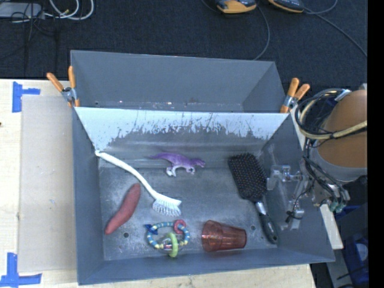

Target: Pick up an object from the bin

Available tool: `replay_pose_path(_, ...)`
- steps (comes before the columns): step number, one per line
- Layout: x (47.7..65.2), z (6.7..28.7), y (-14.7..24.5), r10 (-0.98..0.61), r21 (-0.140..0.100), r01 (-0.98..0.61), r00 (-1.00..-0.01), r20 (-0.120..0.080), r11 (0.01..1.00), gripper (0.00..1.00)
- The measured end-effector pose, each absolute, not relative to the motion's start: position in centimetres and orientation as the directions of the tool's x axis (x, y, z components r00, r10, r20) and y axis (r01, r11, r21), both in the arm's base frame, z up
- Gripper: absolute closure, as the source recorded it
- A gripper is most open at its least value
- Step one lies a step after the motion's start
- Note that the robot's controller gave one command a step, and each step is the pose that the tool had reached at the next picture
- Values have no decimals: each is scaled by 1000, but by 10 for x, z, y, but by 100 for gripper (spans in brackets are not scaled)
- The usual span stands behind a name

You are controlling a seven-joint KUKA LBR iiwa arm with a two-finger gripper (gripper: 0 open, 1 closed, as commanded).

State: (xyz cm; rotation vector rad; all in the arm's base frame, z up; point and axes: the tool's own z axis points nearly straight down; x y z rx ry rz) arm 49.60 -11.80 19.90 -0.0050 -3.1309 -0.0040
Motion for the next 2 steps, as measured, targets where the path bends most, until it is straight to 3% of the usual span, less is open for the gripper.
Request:
replay_pose_path(1,498,203,-118,-1,1,-1,-1000,2,1000,0)
replay_pose_path(2,503,152,-105,-21,0,-21,-1000,0,1000,0)
